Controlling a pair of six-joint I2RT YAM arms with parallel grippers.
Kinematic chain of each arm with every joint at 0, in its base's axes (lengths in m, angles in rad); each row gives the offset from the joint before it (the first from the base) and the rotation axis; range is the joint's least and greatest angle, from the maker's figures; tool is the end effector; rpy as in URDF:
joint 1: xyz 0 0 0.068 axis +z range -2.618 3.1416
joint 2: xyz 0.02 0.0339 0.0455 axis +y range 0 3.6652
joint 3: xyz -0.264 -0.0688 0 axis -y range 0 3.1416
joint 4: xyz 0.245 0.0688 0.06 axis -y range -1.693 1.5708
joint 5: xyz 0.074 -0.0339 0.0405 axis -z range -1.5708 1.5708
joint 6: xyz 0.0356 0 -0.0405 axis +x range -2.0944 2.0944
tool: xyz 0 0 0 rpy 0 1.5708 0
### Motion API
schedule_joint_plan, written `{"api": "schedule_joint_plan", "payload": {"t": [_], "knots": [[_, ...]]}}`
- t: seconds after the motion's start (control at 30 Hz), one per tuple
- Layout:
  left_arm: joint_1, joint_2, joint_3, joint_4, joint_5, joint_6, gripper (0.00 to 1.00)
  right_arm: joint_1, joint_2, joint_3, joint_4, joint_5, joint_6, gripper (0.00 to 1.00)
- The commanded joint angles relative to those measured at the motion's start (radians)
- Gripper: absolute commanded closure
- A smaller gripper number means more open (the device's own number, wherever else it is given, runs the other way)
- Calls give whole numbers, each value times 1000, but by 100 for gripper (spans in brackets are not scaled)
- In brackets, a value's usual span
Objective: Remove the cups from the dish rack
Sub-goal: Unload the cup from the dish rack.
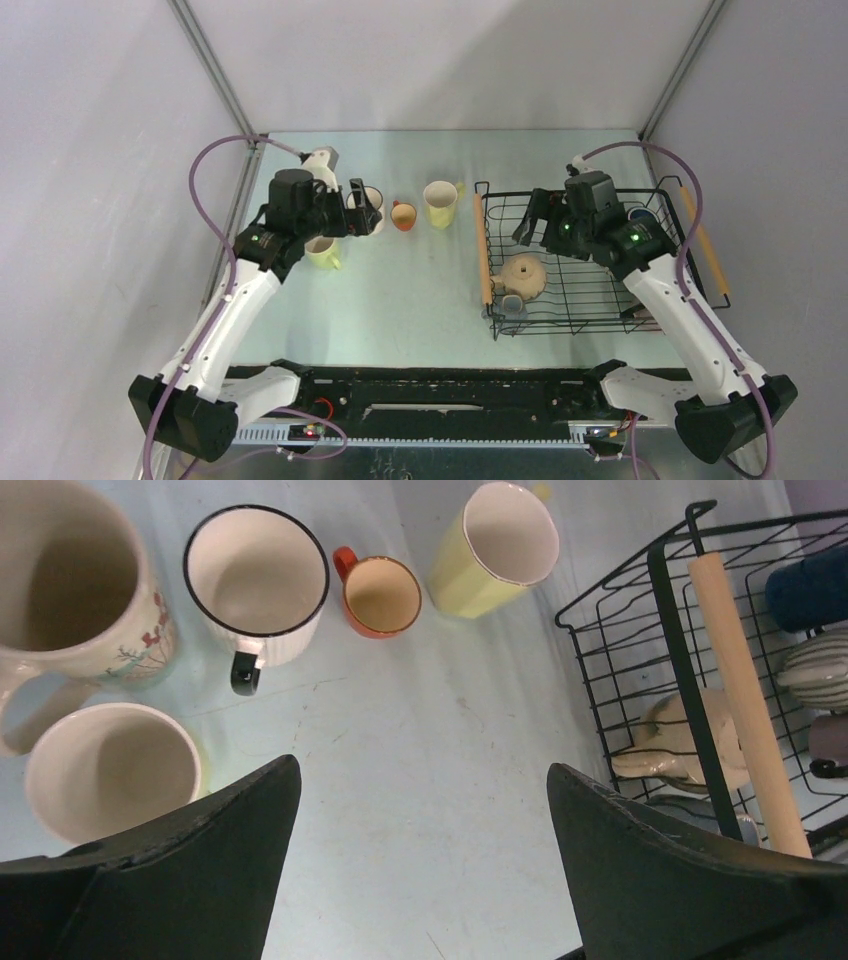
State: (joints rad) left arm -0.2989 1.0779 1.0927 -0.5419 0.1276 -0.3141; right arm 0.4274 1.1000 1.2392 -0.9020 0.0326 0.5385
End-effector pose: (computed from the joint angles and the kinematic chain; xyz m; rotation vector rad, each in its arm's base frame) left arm 0.2219 -0.0731 0.3547 0.0621 2.1323 -0.4997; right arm 0.1950 0.0876 0.3665 0.1484 2.3711 0.4374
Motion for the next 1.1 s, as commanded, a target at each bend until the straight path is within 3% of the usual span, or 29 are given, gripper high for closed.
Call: {"api": "schedule_joint_plan", "payload": {"t": [0.0, 0.33, 1.07], "knots": [[-15, -17, -54, 64, 25, 29, 0, 35, 34, -42, -38, 127, -4, 0], [-15, -28, -87, 85, 57, 34, 0, 65, 119, -144, 31, 169, -2, 0], [-16, -7, -105, 88, 77, 32, 0, 113, 341, -157, 32, 263, -20, 0]]}}
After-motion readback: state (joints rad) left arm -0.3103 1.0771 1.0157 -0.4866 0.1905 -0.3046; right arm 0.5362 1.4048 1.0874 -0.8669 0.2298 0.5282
